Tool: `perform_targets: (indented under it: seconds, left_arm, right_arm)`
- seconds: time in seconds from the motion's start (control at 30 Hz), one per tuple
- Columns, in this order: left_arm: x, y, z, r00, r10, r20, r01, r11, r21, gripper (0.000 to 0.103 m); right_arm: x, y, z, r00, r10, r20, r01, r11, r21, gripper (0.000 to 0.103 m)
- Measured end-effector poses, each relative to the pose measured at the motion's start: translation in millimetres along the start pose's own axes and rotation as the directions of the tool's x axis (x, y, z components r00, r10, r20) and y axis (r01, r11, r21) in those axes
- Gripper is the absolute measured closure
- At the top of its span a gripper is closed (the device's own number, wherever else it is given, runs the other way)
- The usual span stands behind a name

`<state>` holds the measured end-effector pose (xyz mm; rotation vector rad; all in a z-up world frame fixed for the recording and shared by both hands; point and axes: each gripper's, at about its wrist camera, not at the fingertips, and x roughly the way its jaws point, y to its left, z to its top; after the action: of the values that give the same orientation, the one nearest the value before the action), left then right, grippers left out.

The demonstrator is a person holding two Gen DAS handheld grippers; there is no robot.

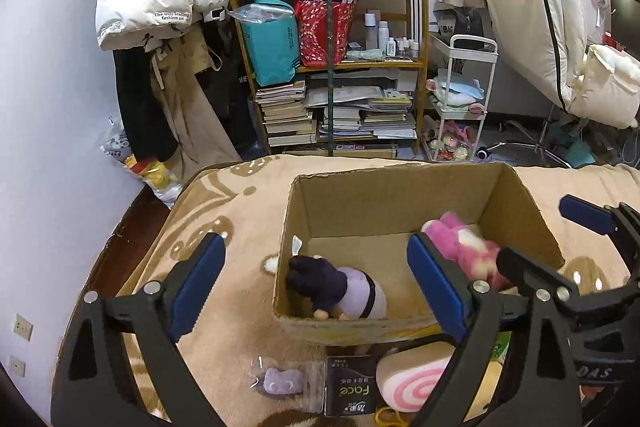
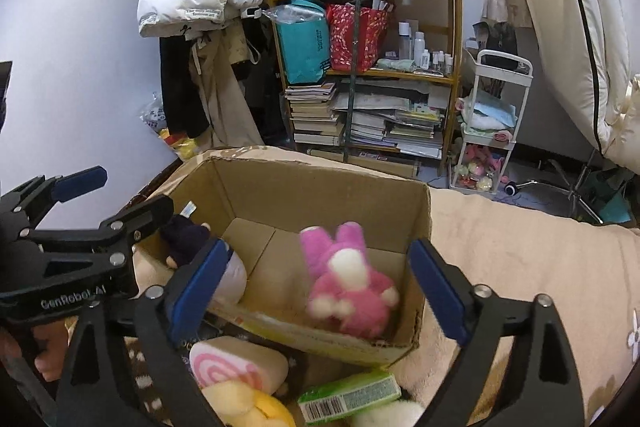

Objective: Organize soft objects
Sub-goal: 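Withdraw both tools from the box and lower toward the remaining toys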

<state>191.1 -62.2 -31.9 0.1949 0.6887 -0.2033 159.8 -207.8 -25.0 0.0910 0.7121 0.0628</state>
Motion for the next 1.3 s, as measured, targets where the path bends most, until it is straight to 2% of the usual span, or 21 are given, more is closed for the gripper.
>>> perform_targets:
  seconds: [0.33,0.63,0.9,1.3]
  left_arm:
    - [-17.9,16.6,-11.4,0.999,0.006,-0.035,-0.007,0.999,-0.049,0.007]
    - [-38.6,31.2,-28.4,0.998,0.037,-0.059,-0.040,0.998,-0.042,0.007]
    - [-50.0,52.4,-47.3,0.991,0.052,-0.121,-0.063,0.994,-0.088,0.007]
    - [-52.9,60.2,-71.8,0.972,0.062,-0.226,-0.084,0.993,-0.089,0.007]
  right_arm:
    - [-17.6,8.9,-21.0,0.999,-0.010,-0.043,0.011,1.000,0.013,0.000]
    - [-37.5,27.6,-35.7,0.998,-0.021,-0.058,0.021,1.000,-0.005,0.000]
    - [-51.9,42.3,-45.8,0.997,-0.028,-0.065,0.025,0.999,-0.040,0.000]
    - [-52.6,42.6,-66.3,0.987,-0.048,-0.153,0.049,0.999,0.003,0.000]
